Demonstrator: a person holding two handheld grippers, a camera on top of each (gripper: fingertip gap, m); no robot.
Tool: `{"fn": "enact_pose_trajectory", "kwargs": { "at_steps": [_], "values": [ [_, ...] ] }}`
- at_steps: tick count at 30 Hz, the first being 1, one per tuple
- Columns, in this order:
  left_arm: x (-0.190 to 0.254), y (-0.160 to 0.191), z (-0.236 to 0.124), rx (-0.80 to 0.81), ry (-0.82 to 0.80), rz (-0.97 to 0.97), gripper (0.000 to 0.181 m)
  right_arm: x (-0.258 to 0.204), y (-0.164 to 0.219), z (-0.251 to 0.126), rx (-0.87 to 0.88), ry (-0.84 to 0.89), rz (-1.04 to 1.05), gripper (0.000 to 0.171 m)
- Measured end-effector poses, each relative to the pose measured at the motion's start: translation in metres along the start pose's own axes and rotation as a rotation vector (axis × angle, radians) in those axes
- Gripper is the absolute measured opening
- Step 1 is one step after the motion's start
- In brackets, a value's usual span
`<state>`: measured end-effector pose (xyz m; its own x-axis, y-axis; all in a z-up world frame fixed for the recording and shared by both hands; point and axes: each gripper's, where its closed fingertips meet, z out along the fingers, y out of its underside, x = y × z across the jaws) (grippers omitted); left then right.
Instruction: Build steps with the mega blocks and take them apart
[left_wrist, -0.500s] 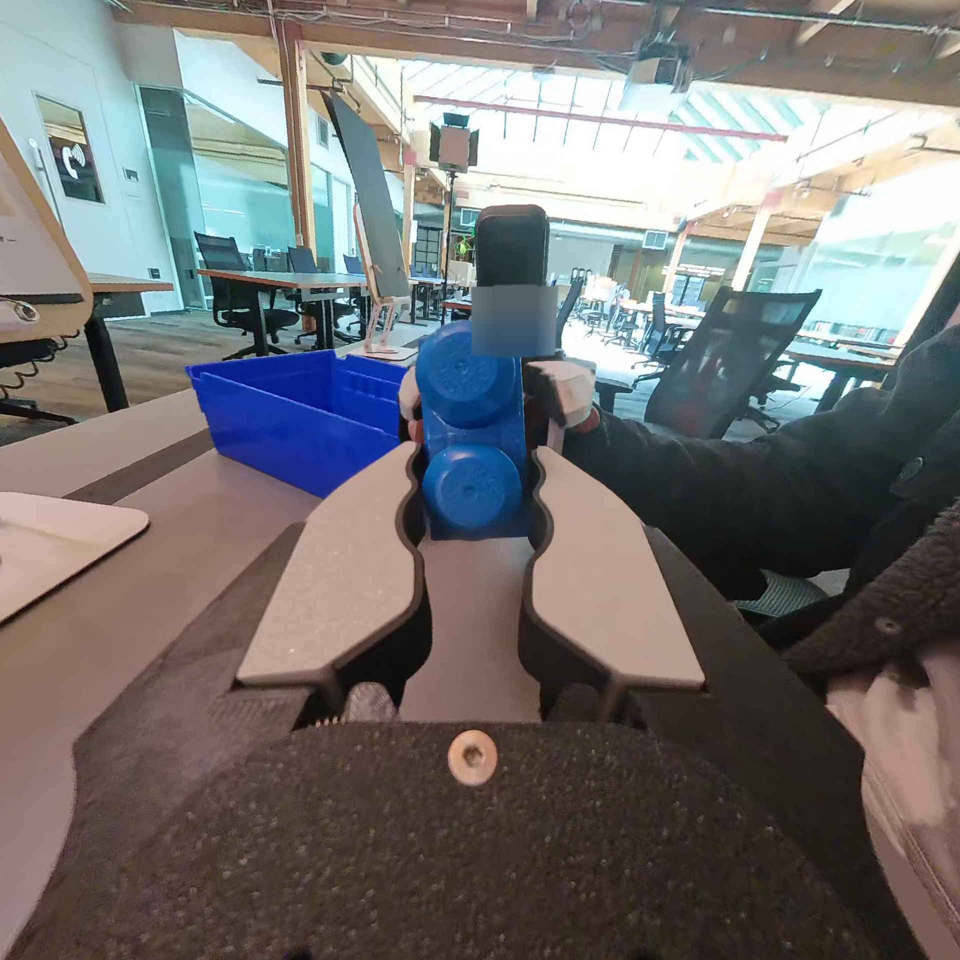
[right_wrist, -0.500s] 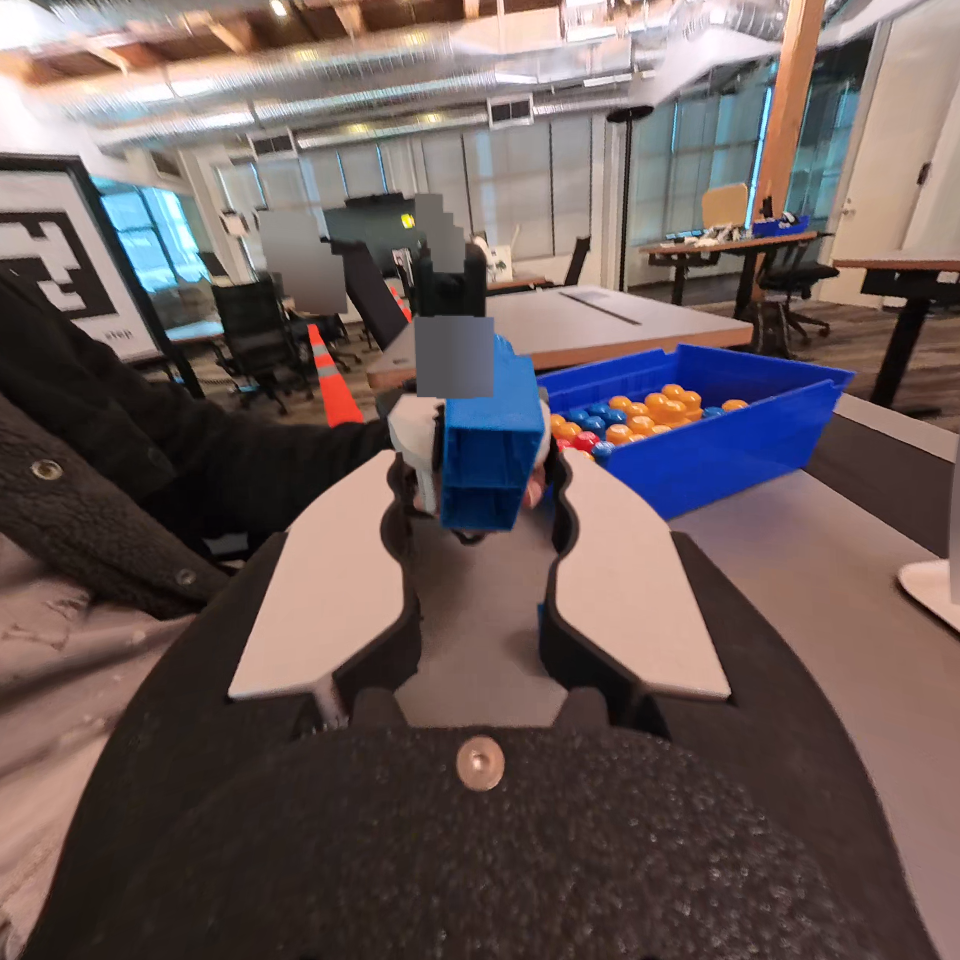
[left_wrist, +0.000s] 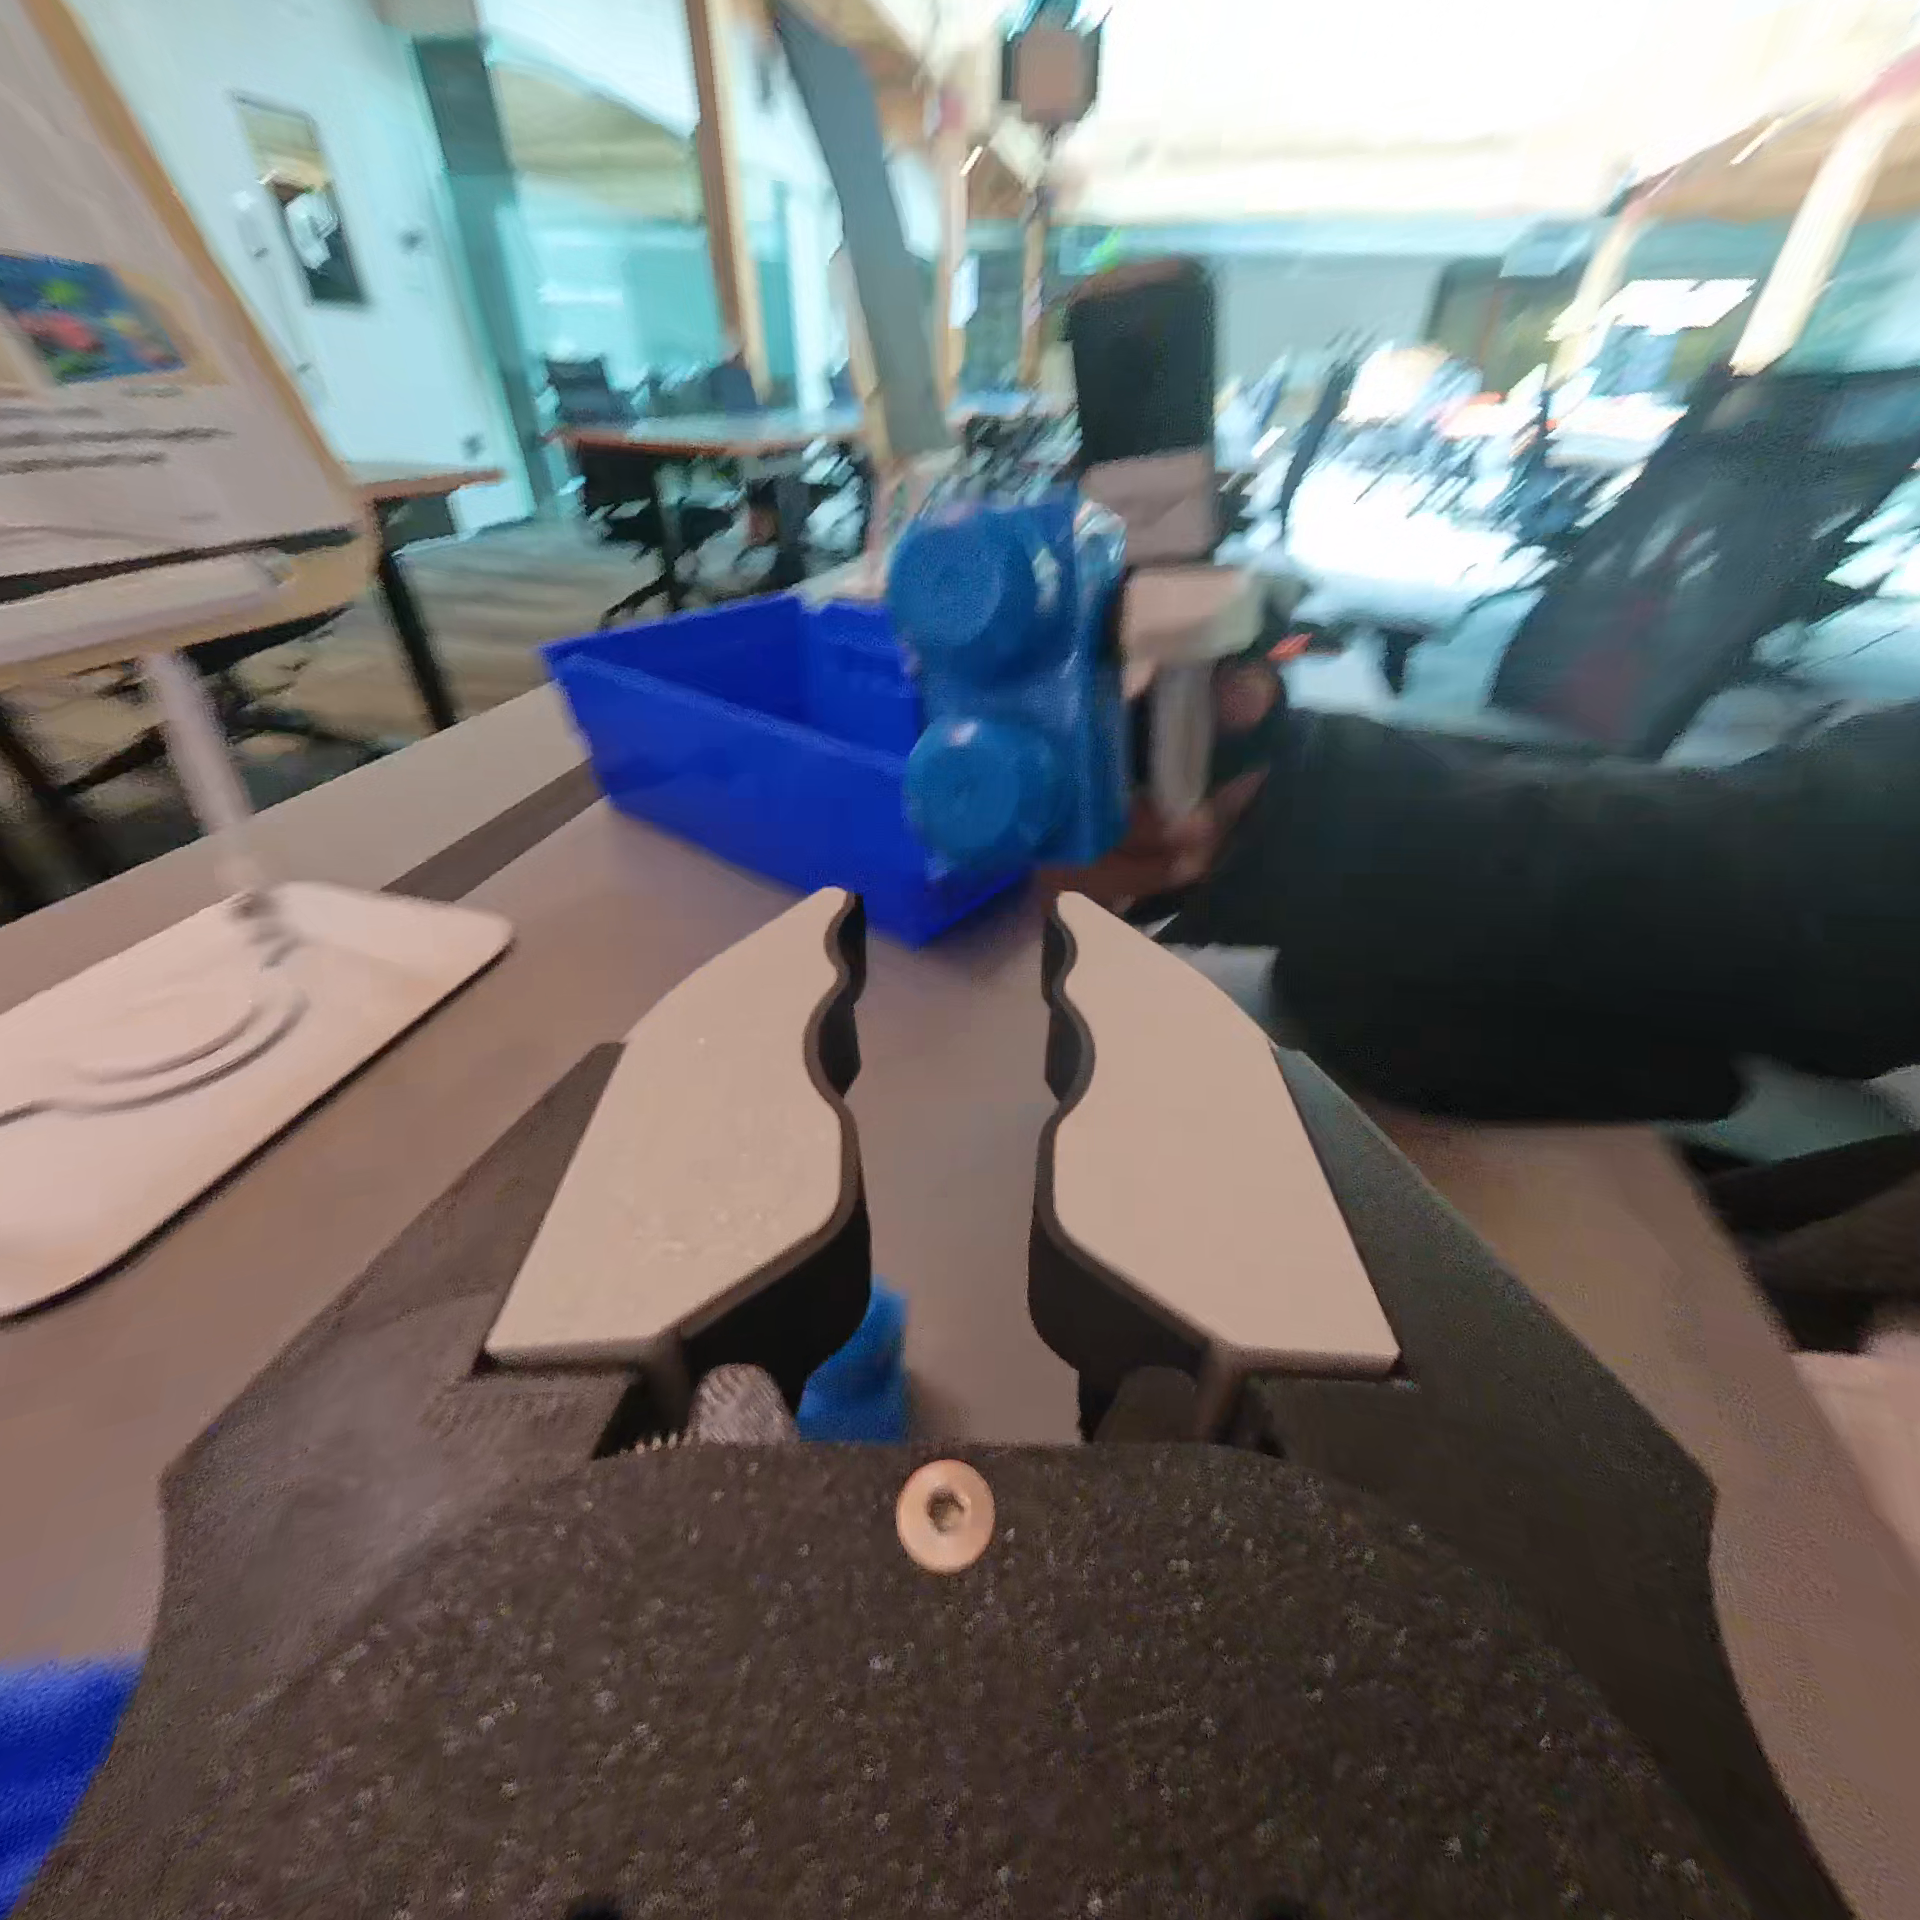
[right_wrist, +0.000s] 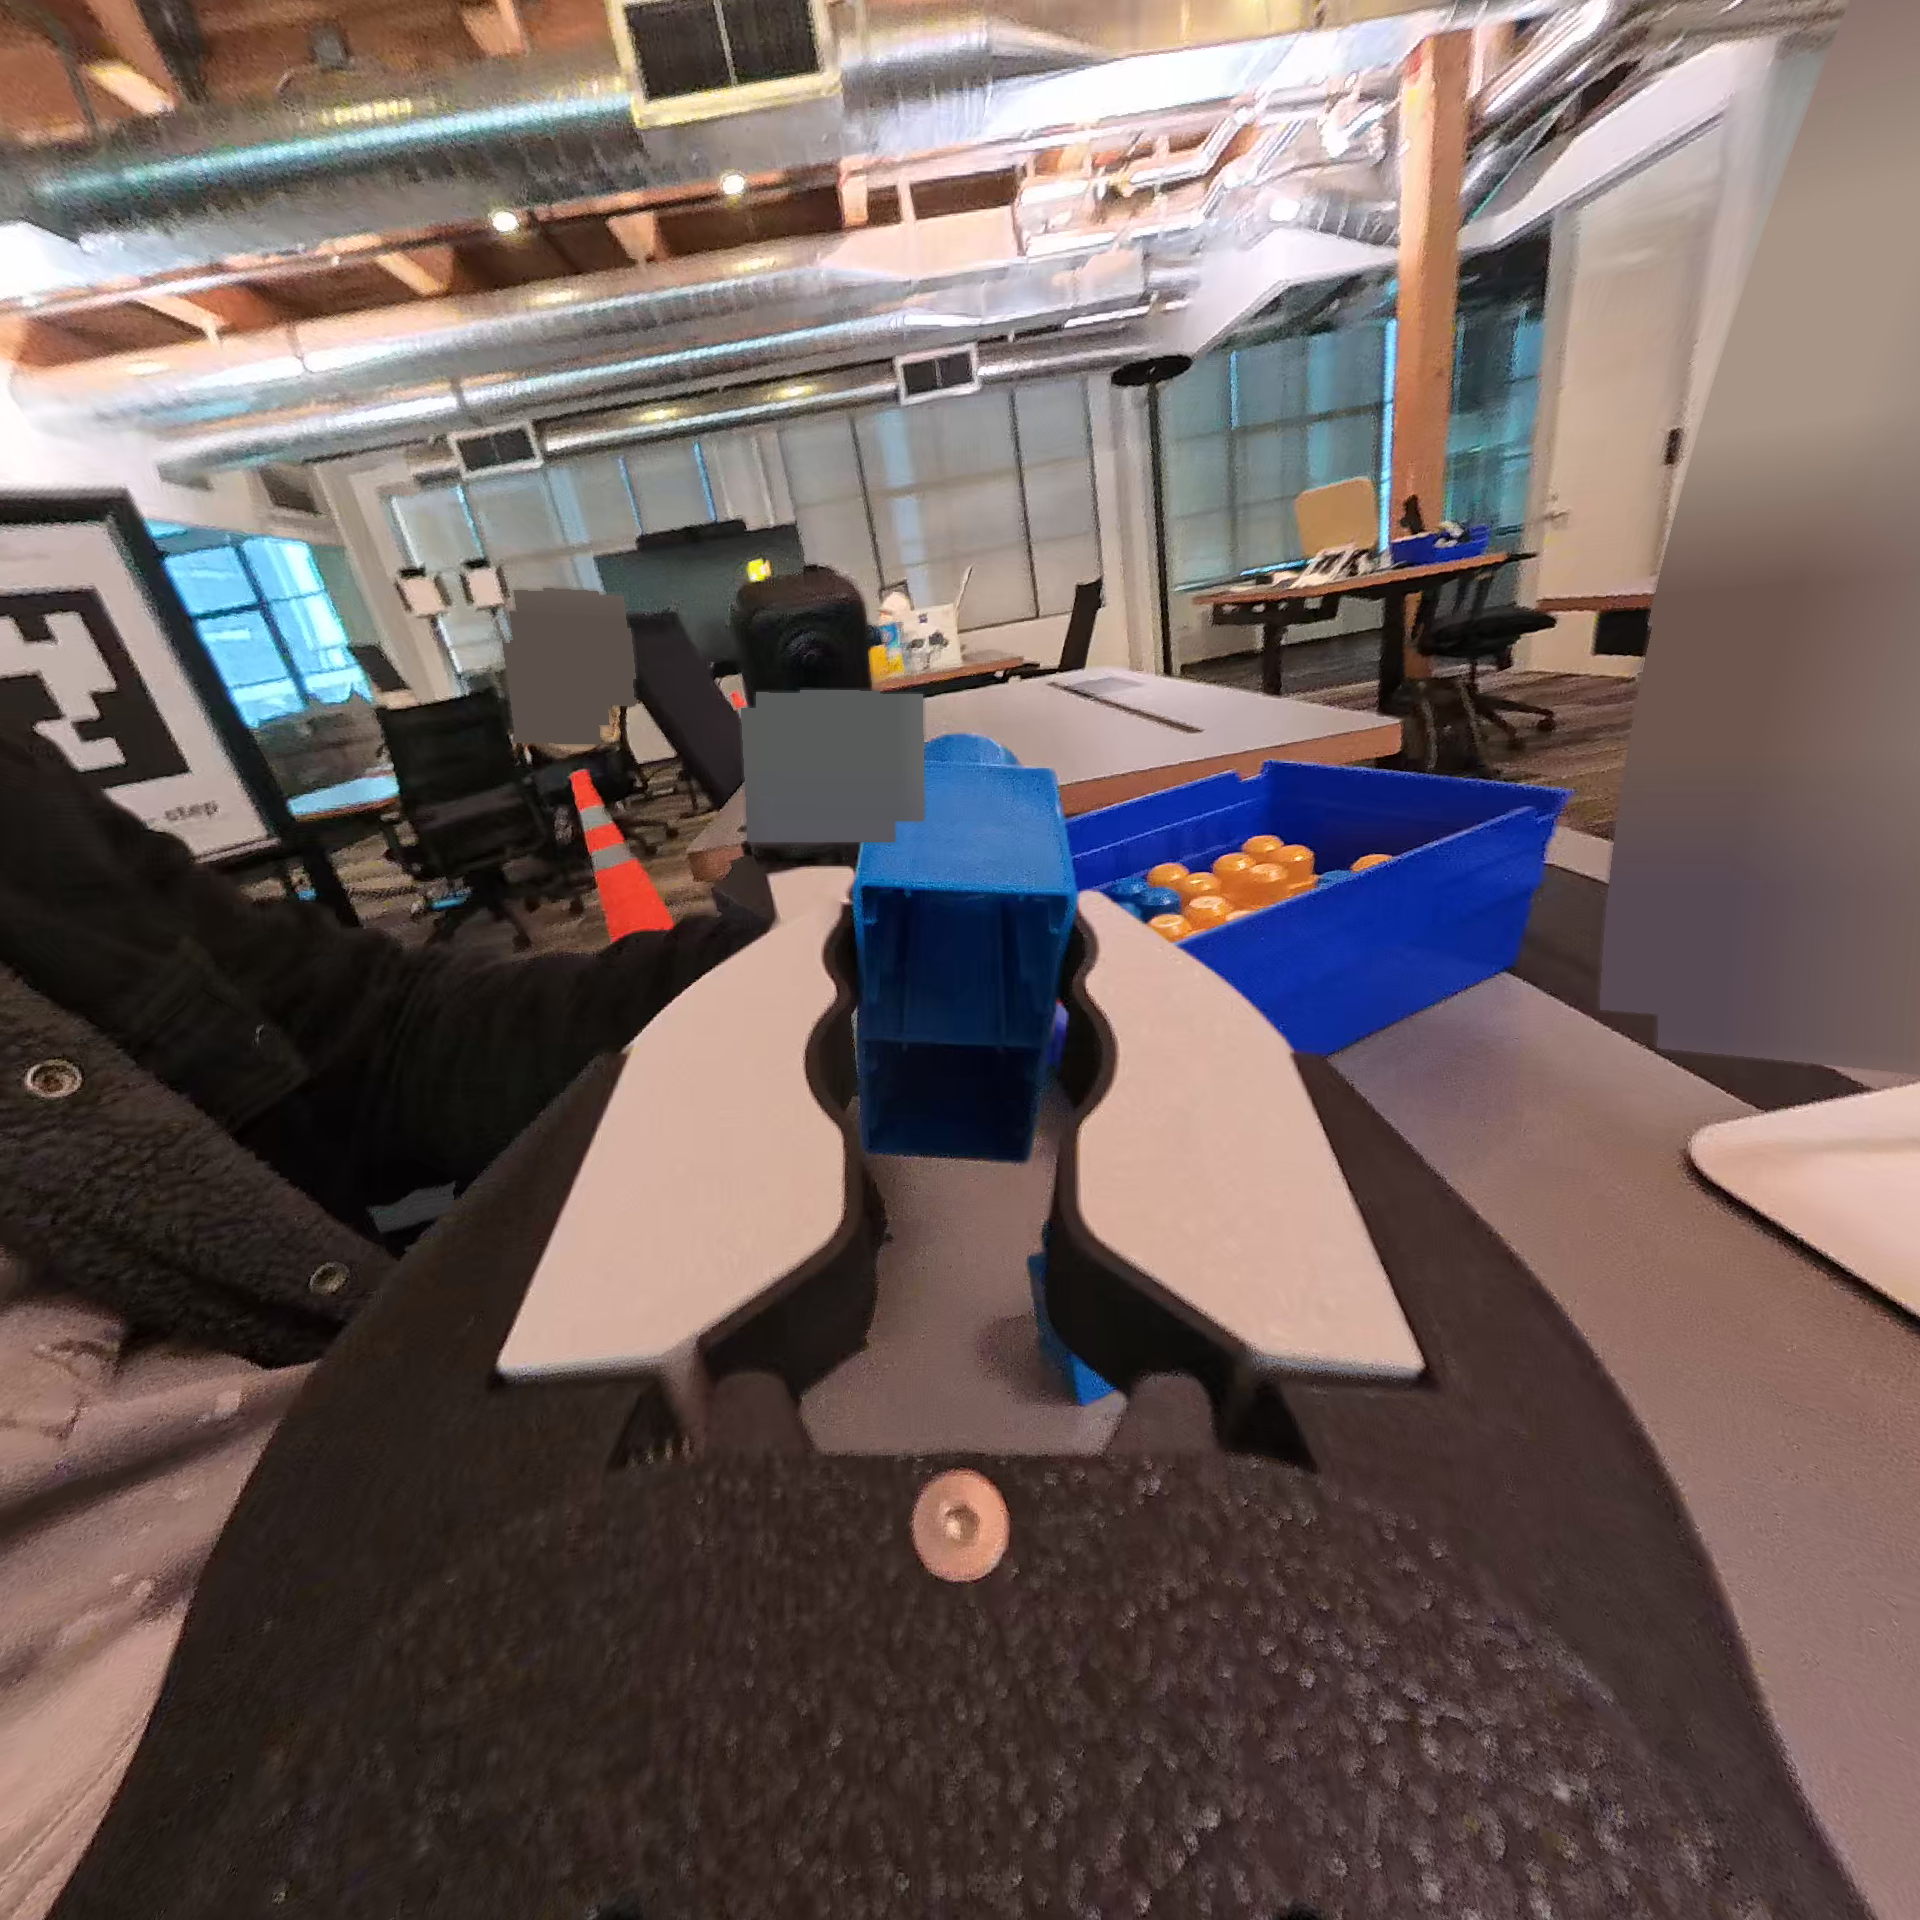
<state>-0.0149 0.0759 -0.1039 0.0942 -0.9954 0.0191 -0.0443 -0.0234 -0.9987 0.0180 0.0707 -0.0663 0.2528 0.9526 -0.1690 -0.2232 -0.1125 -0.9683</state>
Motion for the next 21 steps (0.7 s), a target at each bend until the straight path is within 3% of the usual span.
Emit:
{"fn": "enact_pose_trajectory", "kwargs": {
  "at_steps": [2,6,12,14,16,21],
  "values": [
    [-0.016,0.020,-0.005,-0.136,-0.079,0.065,0.032,0.009,-0.007,-0.009,0.035,0.032,0.016,0.036],
    [-0.021,0.068,-0.010,-0.426,-0.082,0.090,0.045,0.020,-0.008,-0.016,0.039,0.081,0.016,0.036],
    [-0.026,0.118,-0.010,-0.660,-0.108,0.142,0.058,0.025,-0.001,-0.015,0.011,0.103,0.025,0.036],
    [-0.027,0.132,-0.008,-0.719,-0.118,0.164,0.056,0.025,0.000,-0.014,0.007,0.102,0.023,0.036],
    [-0.030,0.140,-0.007,-0.754,-0.144,0.209,0.039,0.025,-0.001,-0.015,0.007,0.101,0.022,0.036],
    [-0.026,0.118,0.000,-0.624,-0.130,0.153,0.038,0.024,-0.006,-0.019,0.029,0.098,0.026,0.036]
  ]
}}
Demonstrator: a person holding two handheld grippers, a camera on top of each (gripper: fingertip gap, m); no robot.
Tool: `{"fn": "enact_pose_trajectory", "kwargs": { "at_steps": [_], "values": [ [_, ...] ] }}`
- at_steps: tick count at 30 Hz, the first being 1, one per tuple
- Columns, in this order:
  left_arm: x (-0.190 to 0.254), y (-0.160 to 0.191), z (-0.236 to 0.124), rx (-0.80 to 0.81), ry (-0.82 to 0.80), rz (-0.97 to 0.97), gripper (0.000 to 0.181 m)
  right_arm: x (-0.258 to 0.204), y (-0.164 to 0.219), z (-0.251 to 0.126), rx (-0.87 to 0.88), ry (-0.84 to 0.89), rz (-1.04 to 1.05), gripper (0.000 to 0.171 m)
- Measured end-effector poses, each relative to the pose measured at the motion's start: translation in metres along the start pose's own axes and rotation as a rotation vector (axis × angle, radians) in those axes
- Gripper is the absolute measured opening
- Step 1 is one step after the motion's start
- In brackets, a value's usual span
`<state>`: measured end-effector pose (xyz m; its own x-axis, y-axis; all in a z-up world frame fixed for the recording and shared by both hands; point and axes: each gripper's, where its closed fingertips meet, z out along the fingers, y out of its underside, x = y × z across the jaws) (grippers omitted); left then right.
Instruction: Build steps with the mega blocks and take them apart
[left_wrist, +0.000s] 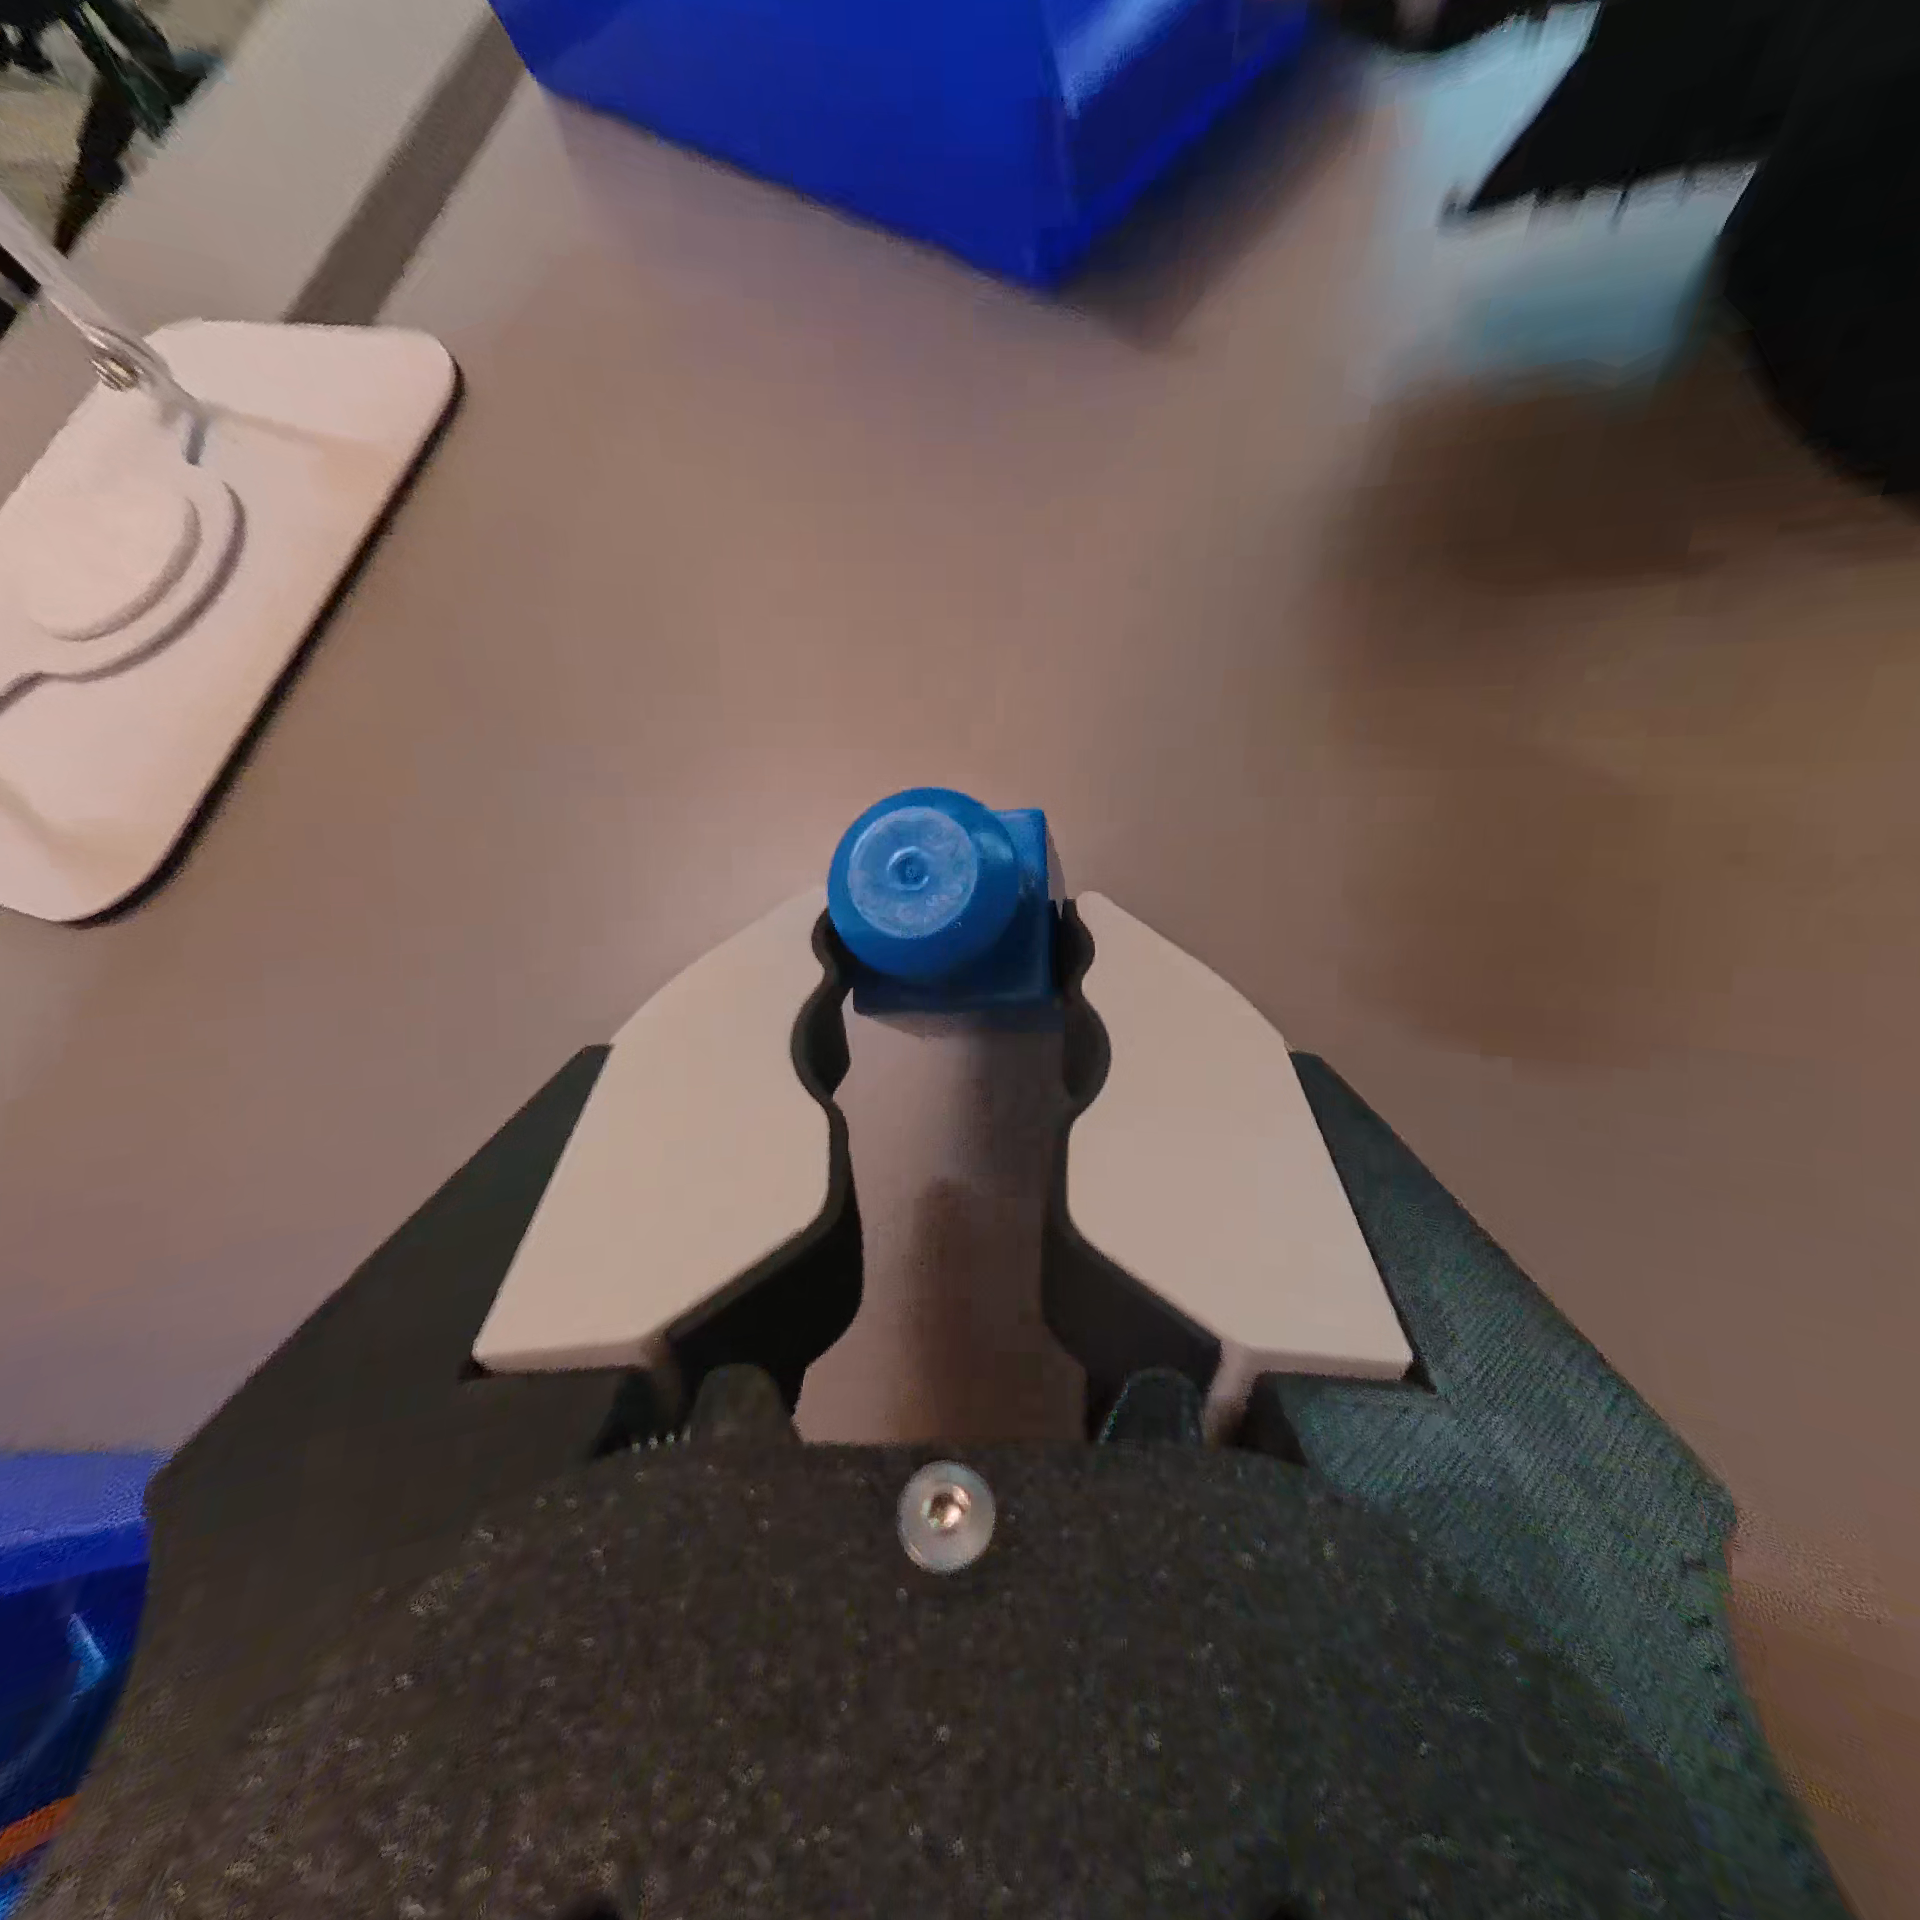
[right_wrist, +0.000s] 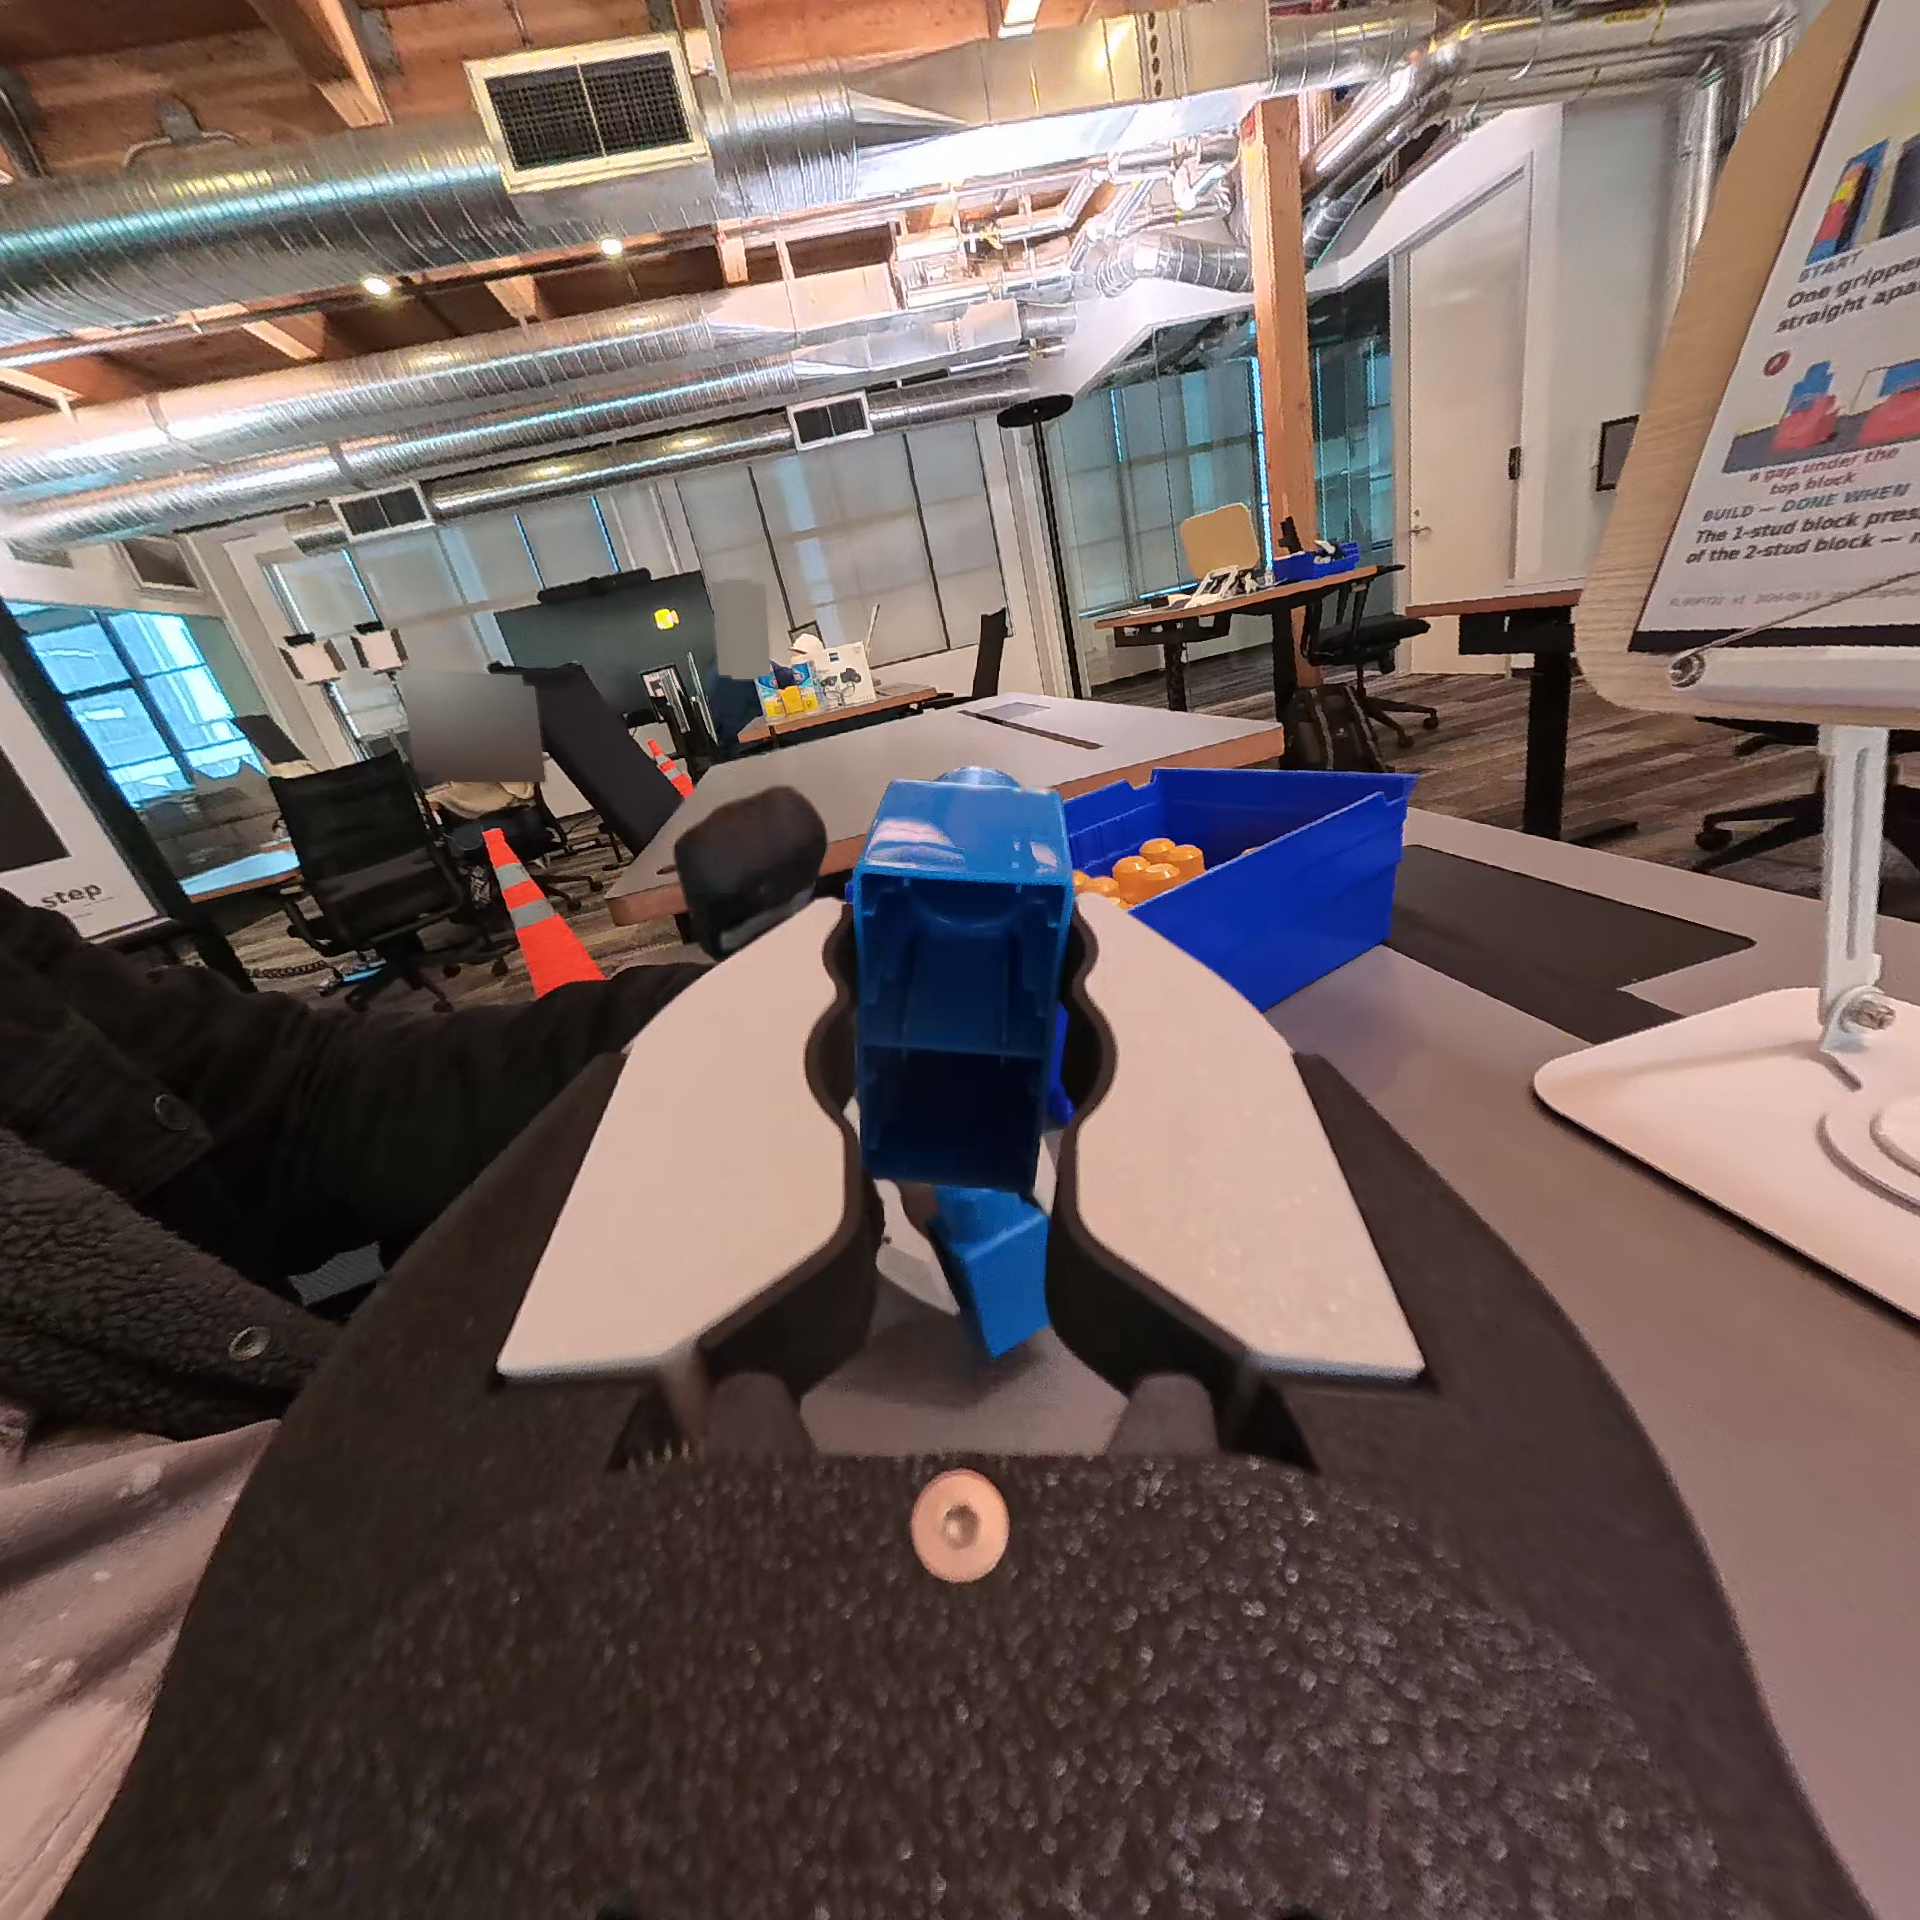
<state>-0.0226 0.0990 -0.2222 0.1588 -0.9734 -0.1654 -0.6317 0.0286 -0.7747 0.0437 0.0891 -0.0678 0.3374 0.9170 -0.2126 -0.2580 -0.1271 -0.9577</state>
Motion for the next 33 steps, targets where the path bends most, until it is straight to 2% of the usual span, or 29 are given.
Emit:
{"fn": "enact_pose_trajectory", "kwargs": {
  "at_steps": [8,14,21,33],
  "values": [
    [-0.008,-0.092,-0.072,0.658,0.191,-0.336,0.037,-0.007,0.000,-0.001,0.005,-0.046,0.009,0.036],
    [-0.012,-0.113,-0.101,0.922,0.339,-0.509,0.037,-0.019,0.009,0.005,-0.025,-0.122,0.020,0.036],
    [-0.014,-0.121,-0.108,1.053,0.380,-0.594,0.037,-0.035,0.016,0.016,-0.043,-0.187,0.032,0.036],
    [-0.001,-0.129,-0.108,1.087,0.313,-0.481,0.038,-0.043,0.020,0.027,-0.015,-0.210,0.079,0.036]
  ]
}}
